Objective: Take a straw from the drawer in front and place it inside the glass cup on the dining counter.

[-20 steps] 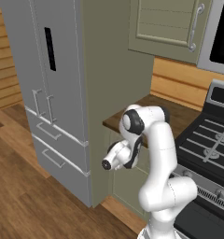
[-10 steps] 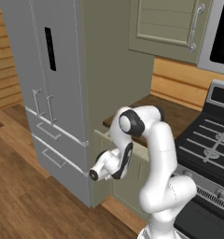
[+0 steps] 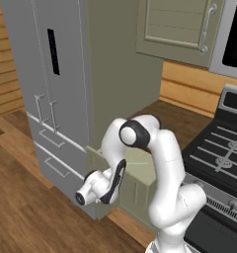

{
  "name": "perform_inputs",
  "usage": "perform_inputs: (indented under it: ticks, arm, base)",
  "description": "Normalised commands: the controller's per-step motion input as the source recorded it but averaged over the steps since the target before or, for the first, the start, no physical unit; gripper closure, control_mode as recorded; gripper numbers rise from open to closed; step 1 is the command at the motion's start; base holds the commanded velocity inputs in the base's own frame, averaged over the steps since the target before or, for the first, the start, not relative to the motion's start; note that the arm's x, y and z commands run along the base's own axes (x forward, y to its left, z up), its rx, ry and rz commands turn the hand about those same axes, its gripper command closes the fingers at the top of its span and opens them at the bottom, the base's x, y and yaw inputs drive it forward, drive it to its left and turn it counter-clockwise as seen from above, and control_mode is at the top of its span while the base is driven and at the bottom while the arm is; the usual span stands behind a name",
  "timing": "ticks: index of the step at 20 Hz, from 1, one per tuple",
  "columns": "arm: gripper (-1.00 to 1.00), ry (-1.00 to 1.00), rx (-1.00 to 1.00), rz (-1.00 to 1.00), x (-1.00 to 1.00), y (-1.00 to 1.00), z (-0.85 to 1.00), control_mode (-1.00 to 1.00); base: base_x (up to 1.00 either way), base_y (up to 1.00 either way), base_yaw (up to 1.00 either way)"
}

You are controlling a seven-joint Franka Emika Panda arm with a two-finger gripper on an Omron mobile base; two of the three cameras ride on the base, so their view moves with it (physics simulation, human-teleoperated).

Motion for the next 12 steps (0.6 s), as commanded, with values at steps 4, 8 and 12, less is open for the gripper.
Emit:
perform_inputs:
  ticks: [4,8,12]
  arm:
    - [-1.0,-0.03,0.0,-0.07,-0.54,0.65,0.0,-1.0]
    - [-1.0,-0.09,0.0,-0.08,-0.42,0.39,0.0,-1.0]
    - [-1.0,-0.19,0.0,-0.08,-0.52,0.06,0.27,-1.0]
  base:
    - [0.0,0.0,0.0]
    - [0.0,0.0,0.0]
    - [0.0,0.0,0.0]
